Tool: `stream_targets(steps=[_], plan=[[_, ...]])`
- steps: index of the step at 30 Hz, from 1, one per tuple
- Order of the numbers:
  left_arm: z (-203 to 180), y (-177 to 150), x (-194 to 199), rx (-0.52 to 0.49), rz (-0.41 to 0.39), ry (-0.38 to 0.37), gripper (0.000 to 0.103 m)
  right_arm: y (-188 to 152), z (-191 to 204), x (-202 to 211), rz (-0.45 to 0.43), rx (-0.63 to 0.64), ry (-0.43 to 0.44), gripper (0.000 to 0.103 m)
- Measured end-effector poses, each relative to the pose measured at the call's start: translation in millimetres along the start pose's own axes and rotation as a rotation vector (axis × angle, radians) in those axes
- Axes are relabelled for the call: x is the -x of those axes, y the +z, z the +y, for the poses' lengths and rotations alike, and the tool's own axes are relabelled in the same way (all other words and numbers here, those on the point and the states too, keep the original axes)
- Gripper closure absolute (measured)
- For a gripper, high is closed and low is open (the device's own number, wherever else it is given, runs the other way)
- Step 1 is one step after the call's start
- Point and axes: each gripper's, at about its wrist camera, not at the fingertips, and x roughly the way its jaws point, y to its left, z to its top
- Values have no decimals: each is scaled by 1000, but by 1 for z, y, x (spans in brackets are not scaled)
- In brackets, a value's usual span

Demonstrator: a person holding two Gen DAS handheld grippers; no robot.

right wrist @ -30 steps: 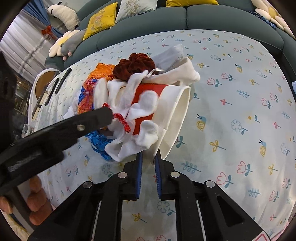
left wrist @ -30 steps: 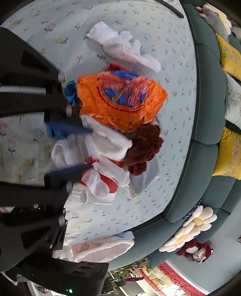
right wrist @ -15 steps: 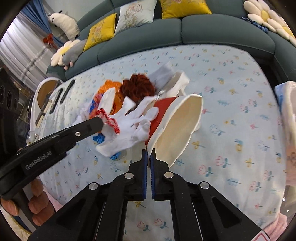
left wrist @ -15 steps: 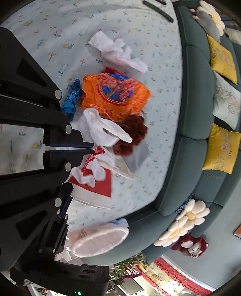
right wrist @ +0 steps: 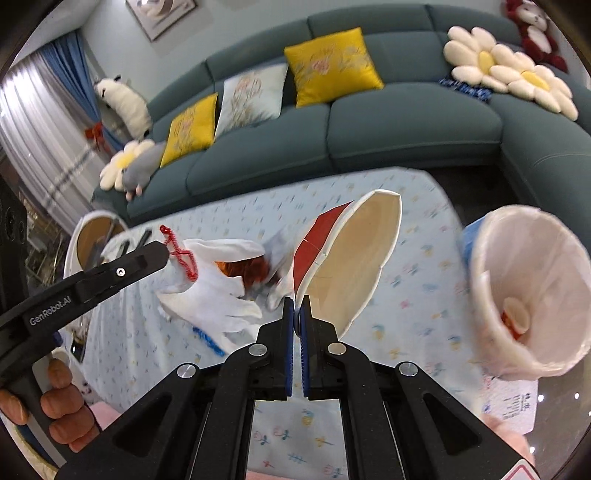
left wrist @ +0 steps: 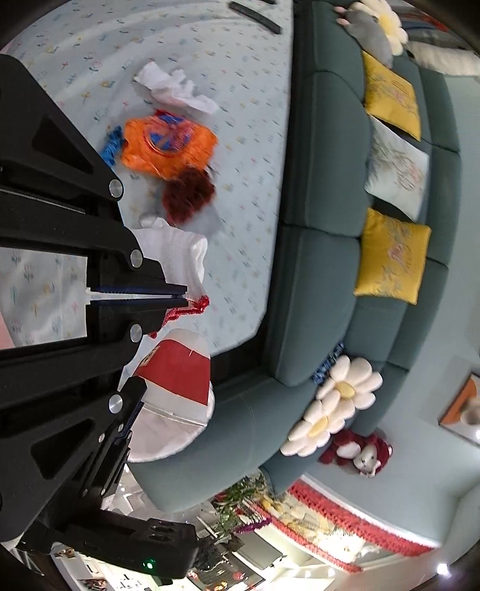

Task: Collect trash
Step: 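Carry cup and glove over the white bin and open both tools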

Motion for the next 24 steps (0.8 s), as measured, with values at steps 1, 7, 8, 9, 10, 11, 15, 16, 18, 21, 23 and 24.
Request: stream_targets(steps=[1, 7, 8, 9, 10, 11, 15, 16, 18, 21, 23, 24], plan=[[-8, 3, 2, -7, -9, -10, 102, 2, -4, 6, -11, -6, -2, 99], [-56, 20, 10, -49, -43, -65, 102, 16, -36, 43, -85, -46, -30, 99], [-64, 22, 10, -57, -47, -73, 102, 17, -41, 48, -94, -53, -34, 99], [-70, 24, 9, -63, -49, -78, 102, 18, -47, 52, -103, -59, -38, 99], [-79, 26, 9, -74, -53, -88, 102, 19, -55, 58, -113, -68, -46, 99], [-85, 28, 8, -80, -54, -93, 102, 19, -58, 62, -119, -72, -51, 100], [-119, 36, 0, -116, -56, -119, 102, 21, -83, 78, -145, -101, -78, 99], [-128, 38, -3, -125, -56, -127, 102, 22, -91, 82, -152, -111, -88, 99], [-143, 41, -8, -140, -54, -141, 102, 23, -103, 88, -160, -125, -102, 99], [-166, 42, -17, -163, -47, -166, 102, 22, -122, 97, -171, -150, -125, 100], [-180, 43, -24, -176, -38, -178, 102, 22, -136, 102, -177, -167, -142, 100], [-188, 42, -28, -183, -33, -185, 102, 21, -140, 104, -179, -174, -148, 99]])
